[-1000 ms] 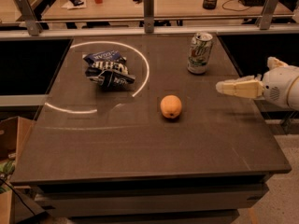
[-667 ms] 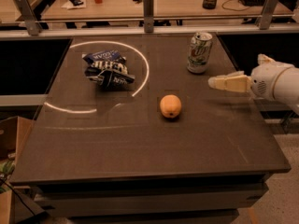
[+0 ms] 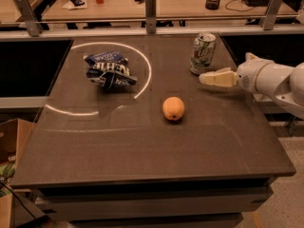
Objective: Move 7up can near blue chip bag
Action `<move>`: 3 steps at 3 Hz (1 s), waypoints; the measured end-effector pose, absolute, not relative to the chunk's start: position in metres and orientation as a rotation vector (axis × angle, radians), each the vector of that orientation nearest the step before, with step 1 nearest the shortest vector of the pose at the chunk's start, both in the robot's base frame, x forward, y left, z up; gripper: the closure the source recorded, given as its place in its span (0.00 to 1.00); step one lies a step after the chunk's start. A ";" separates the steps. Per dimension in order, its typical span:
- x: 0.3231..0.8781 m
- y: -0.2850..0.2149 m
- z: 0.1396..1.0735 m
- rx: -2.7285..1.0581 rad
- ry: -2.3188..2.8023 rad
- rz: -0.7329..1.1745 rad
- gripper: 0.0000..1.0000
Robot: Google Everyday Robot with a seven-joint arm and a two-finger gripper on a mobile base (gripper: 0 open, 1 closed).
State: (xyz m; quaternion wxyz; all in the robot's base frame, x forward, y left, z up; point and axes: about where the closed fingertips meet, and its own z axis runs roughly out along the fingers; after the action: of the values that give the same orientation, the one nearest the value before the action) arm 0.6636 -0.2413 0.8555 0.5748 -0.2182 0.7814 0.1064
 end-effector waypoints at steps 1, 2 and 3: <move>0.684 -0.227 0.848 -0.538 1.831 0.268 0.00; 0.716 -0.204 0.856 -0.579 1.810 0.297 0.00; 0.716 -0.204 0.856 -0.579 1.810 0.297 0.00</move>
Offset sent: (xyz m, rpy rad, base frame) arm 0.0591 0.0327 -0.0015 -0.0099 -0.0072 0.0689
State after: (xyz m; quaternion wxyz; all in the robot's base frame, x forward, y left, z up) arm 0.7162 -0.2038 0.8564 0.5720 -0.2470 0.7719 0.1265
